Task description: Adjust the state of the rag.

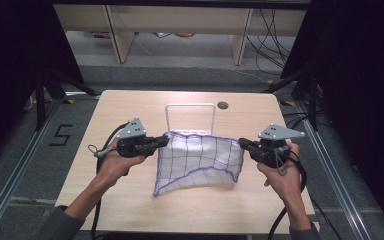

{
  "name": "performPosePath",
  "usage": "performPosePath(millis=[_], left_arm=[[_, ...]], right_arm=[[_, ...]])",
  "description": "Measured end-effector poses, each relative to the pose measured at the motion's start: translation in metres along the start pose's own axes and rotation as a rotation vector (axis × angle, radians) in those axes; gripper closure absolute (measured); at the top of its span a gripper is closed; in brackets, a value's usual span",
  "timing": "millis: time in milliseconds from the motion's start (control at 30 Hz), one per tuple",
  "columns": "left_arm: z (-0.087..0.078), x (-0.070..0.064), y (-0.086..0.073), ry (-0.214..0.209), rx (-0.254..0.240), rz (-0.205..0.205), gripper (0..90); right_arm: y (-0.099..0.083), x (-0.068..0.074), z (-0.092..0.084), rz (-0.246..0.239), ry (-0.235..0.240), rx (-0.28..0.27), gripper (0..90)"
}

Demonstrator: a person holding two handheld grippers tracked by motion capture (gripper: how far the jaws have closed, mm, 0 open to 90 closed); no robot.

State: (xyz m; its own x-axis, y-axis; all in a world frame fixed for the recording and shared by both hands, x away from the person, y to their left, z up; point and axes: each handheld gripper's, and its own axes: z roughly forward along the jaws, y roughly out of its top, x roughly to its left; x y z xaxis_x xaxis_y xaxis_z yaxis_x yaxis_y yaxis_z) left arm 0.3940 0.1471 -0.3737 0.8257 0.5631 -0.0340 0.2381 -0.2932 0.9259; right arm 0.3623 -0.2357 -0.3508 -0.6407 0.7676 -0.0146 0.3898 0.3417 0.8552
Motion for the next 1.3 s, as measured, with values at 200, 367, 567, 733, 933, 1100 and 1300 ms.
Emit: performPosePath(millis=[200,367,567,733,933,1100,1300], left_arm=[[-0.027,-0.005,0.016,-0.005,0.025,-0.021,86.0],[-0.037,-0.009,0.021,-0.021,0.021,-0.03,86.0],[-0.057,-0.022,0.035,-0.078,-0.019,-0.034,85.9],[-0.083,-0.042,0.051,-0.117,-0.044,-0.011,85.8],[-0.086,-0.05,0.049,-0.126,-0.023,-0.008,85.7],[-0.055,-0.023,0.021,-0.079,0.044,-0.1,85.6],[0.0,0.015,-0.022,0.005,0.102,-0.15,85.5]], right_arm=[[0.016,0.011,-0.019,-0.002,0.01,-0.042,89.3],[0.022,0.015,-0.027,-0.024,0.023,-0.05,89.3],[0.037,0.02,-0.044,-0.055,0.049,-0.095,89.3],[0.052,0.035,-0.069,-0.09,0.076,-0.135,89.3],[0.057,0.046,-0.081,-0.104,0.081,-0.156,89.3],[0.043,0.032,-0.05,-0.065,0.07,-0.066,89.3],[0.014,-0.002,0.025,0.005,0.046,0.041,89.3]])
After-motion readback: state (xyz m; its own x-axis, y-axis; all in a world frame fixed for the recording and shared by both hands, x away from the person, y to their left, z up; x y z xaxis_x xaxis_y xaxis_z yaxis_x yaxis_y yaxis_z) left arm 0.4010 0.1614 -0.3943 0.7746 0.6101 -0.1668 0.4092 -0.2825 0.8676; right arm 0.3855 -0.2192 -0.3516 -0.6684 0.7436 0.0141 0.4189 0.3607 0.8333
